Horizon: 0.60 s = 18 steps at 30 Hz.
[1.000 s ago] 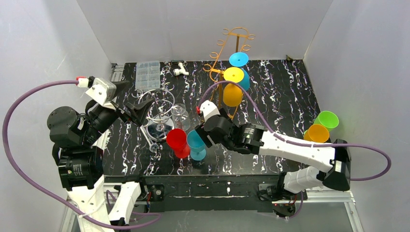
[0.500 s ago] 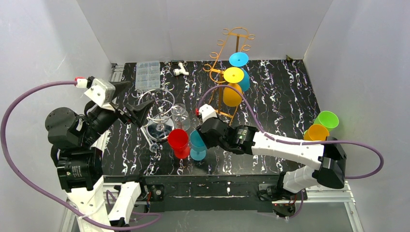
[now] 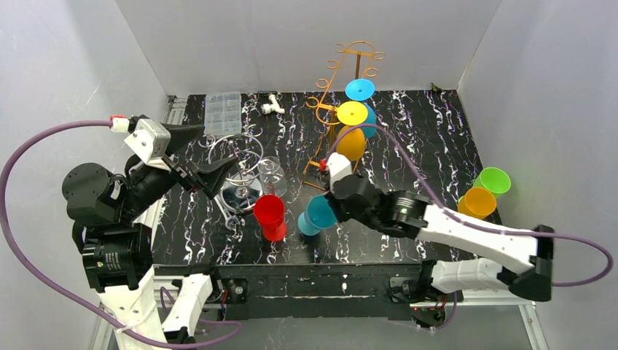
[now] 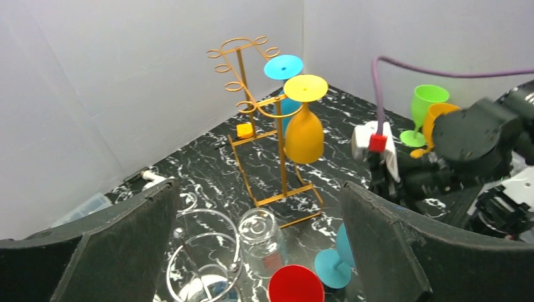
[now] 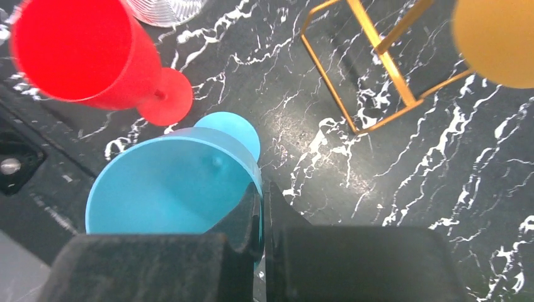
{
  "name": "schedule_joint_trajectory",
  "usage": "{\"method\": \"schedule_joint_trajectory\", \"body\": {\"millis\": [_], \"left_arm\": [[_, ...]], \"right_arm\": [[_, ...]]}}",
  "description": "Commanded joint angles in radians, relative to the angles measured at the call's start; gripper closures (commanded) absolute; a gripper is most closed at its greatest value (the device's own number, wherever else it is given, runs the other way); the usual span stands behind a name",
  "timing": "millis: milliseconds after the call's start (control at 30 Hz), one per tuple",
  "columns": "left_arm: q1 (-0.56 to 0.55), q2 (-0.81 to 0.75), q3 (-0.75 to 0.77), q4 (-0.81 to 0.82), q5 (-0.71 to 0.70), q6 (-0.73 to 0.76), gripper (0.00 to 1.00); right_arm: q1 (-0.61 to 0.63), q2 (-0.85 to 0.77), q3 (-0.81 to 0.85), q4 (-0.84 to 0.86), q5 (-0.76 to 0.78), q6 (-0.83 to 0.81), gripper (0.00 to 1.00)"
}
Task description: Place the wine glass upside down on the wine glass rack
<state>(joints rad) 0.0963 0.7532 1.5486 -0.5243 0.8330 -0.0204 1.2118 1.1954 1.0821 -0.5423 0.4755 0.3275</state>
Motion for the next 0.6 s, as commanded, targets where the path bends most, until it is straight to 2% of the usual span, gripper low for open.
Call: {"method": "schedule_joint_trajectory", "body": {"millis": [0, 133, 333, 433, 500, 567], "left_arm": [[0.006, 0.020, 0.041, 0.017, 0.076, -0.074, 0.02], [0.006, 0.025, 0.052, 0.054, 0.098, -0.148, 0.02], [0.006, 0.032, 0.084, 0.122, 0.142, -0.232, 0.02], [0.006, 0.057, 0.112, 0.129, 0.156, -0.321, 0.03], [0.006, 0.074, 0.115, 0.144, 0.182, -0.399, 0.10], [0.006, 0.094, 0.107, 0.148, 0.212, -0.477, 0.26]], "right_arm": [[-0.003, -0.163, 0.106, -0.087, -0.041, -0.059, 0.99], [-0.003, -0.249, 0.254, -0.121, -0.139, -0.151, 0.99], [-0.003, -0.224, 0.474, 0.059, -0.194, -0.256, 0.99], [-0.003, -0.195, 0.515, 0.199, -0.204, -0.322, 0.99], [-0.003, -0.178, 0.516, 0.286, -0.207, -0.383, 0.99], [-0.003, -0.162, 0.513, 0.360, -0.210, -0.413, 0.99]]}}
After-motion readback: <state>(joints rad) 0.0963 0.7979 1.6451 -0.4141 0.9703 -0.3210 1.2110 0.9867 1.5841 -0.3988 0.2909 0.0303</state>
